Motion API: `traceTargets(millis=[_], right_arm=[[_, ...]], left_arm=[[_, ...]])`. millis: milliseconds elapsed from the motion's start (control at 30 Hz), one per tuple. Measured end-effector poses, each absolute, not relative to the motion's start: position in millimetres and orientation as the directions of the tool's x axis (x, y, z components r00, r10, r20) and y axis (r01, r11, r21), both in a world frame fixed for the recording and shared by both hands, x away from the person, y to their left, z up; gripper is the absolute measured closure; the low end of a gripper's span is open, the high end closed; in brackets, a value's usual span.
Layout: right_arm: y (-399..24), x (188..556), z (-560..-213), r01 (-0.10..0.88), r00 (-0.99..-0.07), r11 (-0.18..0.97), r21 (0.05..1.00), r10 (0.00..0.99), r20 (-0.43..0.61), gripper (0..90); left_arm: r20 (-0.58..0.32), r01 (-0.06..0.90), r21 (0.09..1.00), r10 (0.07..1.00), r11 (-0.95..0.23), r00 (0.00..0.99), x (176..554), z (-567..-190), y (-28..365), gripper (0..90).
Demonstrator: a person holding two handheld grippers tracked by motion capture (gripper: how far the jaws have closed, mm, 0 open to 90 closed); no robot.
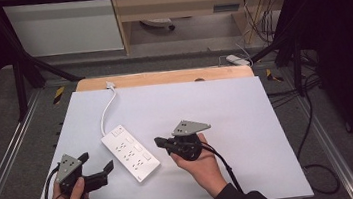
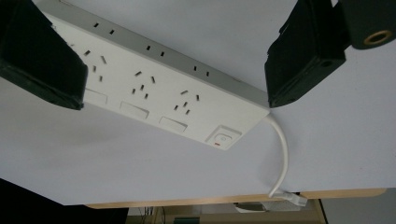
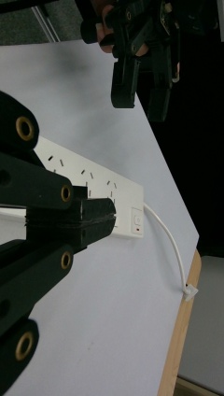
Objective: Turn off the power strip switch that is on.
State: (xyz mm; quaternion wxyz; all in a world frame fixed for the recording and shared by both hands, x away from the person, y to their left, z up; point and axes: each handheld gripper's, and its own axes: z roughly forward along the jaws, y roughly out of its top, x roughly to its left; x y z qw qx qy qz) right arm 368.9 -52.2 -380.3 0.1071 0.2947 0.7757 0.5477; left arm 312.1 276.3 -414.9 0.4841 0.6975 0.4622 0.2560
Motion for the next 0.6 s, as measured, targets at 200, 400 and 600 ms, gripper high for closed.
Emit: traceTargets(millis=[200,400,600], right_arm=[[-41,370,-380,0.342,-0.81,0.236,0.91,0.564,0.158,90.0],[-34,370,-380,0.351,-0.814,0.248,0.903,0.557,0.164,90.0],[-28,371,-383,0.367,-0.816,0.258,0.894,0.55,0.177,90.0]], left_arm=[[-0.09,0.404,0.909,0.894,-0.106,0.438,313,-416,277,6.1],[-0.074,0.403,0.907,0.899,-0.119,0.432,313,-415,277,6.1],[-0.068,0.409,0.904,0.9,-0.126,0.429,314,-416,277,6.0]])
